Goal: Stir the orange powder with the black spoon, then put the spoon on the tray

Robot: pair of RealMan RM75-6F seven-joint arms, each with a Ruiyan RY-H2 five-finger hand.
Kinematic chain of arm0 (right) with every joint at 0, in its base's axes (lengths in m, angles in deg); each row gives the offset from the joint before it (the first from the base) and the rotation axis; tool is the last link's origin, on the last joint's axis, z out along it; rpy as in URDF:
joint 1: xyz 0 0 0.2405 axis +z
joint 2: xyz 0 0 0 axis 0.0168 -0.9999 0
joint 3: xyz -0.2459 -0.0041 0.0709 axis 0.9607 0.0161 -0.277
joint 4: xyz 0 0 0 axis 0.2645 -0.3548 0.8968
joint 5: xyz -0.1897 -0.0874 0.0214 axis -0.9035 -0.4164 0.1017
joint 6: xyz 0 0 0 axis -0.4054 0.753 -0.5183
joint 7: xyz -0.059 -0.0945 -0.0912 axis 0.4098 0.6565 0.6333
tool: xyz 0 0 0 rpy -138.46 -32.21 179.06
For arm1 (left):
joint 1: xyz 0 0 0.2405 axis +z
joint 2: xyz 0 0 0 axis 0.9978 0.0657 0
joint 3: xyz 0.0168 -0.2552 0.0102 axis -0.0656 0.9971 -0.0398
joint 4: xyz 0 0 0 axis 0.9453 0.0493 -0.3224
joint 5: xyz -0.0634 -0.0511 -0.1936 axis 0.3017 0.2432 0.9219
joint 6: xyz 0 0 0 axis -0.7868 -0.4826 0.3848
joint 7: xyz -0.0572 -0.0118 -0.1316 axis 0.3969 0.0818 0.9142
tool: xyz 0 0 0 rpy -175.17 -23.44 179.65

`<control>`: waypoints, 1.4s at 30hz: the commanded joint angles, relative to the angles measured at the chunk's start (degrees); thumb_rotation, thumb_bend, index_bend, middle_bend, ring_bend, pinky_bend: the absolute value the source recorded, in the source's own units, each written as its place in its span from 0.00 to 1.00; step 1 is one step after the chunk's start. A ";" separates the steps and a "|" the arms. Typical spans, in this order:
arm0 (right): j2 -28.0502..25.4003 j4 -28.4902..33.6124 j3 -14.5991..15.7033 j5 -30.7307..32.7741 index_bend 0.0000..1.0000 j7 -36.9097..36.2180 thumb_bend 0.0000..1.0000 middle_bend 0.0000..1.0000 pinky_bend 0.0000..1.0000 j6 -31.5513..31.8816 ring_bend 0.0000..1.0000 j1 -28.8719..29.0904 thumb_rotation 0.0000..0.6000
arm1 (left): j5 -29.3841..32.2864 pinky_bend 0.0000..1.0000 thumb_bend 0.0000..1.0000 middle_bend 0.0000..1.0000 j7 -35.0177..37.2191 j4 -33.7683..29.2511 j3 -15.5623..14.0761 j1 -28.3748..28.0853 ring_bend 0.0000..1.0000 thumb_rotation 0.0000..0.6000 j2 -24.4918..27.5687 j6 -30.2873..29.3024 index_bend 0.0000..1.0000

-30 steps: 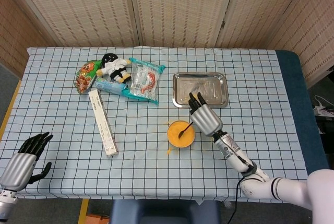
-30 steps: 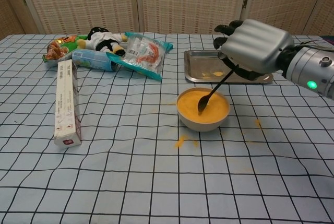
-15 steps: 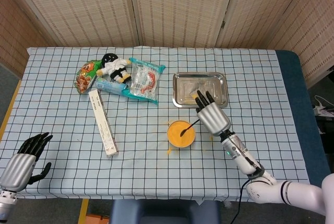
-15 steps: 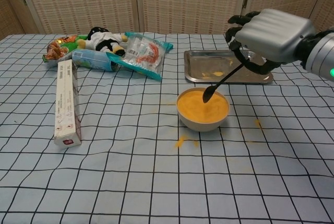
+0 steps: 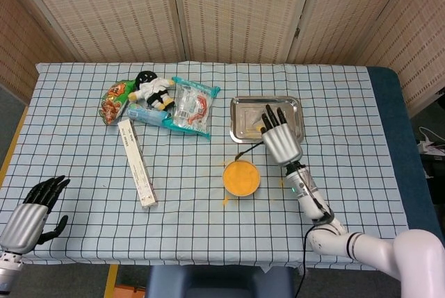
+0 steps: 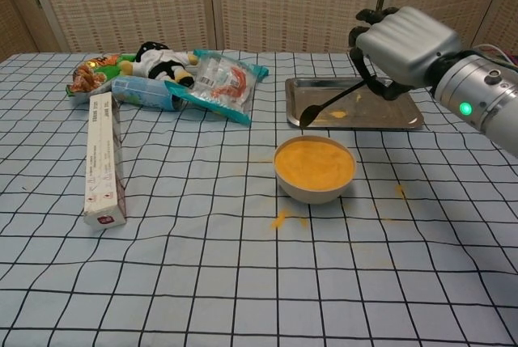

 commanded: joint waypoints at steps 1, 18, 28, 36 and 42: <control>5.85 -9.77 -3.76 4.24 1.00 -1.27 0.48 0.21 0.16 -4.15 0.02 3.30 1.00 | 0.08 0.08 0.44 0.00 0.01 0.01 0.02 0.01 0.00 1.00 0.02 0.00 0.00; 23.27 -44.28 -12.95 14.01 0.20 -5.23 0.47 0.13 0.12 -18.68 0.02 13.68 1.00 | 1.39 0.08 0.45 0.00 0.02 0.52 0.33 -0.49 0.00 1.00 -0.27 1.44 0.00; 14.70 -30.38 -13.32 14.33 0.00 -6.06 0.29 0.00 0.02 -13.74 0.00 8.22 1.00 | 1.35 0.08 0.45 0.00 0.24 0.51 0.25 -0.47 0.00 1.00 -0.16 1.42 0.00; -6.80 11.15 -6.96 10.09 0.00 -4.27 0.27 0.00 0.00 0.16 0.00 -7.54 1.00 | 0.95 0.09 0.45 0.00 -0.69 -0.09 0.27 0.07 0.00 1.00 0.00 0.13 0.00; -18.66 30.45 4.57 0.08 0.00 -6.56 0.27 0.00 0.00 13.98 0.00 -21.38 1.00 | 0.70 0.09 0.44 0.00 -1.00 0.33 0.93 0.75 0.00 1.00 -0.70 -2.12 0.00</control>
